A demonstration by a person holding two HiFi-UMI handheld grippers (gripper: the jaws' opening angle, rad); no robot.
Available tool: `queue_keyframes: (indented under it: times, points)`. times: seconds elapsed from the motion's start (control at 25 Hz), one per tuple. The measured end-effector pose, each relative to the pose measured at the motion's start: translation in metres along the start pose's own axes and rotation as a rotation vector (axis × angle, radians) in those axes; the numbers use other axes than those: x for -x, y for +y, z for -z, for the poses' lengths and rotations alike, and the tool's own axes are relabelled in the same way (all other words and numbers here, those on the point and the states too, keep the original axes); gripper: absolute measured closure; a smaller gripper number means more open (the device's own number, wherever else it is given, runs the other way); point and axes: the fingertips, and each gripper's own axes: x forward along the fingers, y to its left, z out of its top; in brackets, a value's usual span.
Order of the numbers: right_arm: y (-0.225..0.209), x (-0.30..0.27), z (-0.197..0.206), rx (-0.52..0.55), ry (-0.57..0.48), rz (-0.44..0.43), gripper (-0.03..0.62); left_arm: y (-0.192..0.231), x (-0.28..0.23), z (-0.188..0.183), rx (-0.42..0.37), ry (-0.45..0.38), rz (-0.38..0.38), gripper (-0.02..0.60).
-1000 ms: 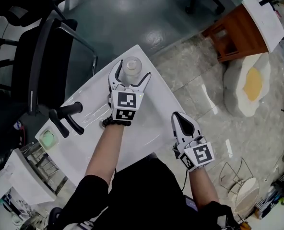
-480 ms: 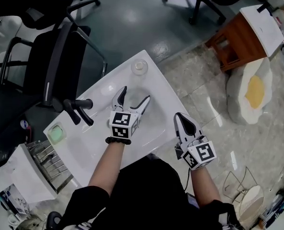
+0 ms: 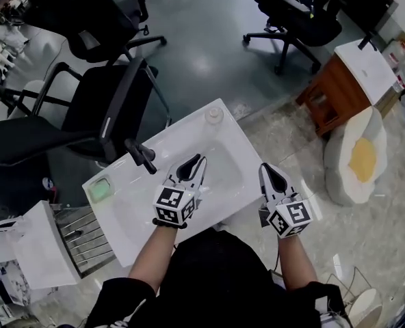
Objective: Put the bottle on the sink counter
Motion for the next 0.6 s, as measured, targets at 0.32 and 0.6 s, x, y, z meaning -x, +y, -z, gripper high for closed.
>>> queue_keyframes:
  times: [0.32, 0.6]
  points:
    - [0.022, 0.010, -0.040, 0.072, -0.101, -0.036, 0.563, -0.012, 0.050, -0.057, -0.048, -0.165, -0.075, 0.517]
    - [0.036, 0.005, -0.051, 0.147, -0.145, -0.015, 0.565, -0.009, 0.072, -0.059, -0.049, -0.203, -0.099, 0.517]
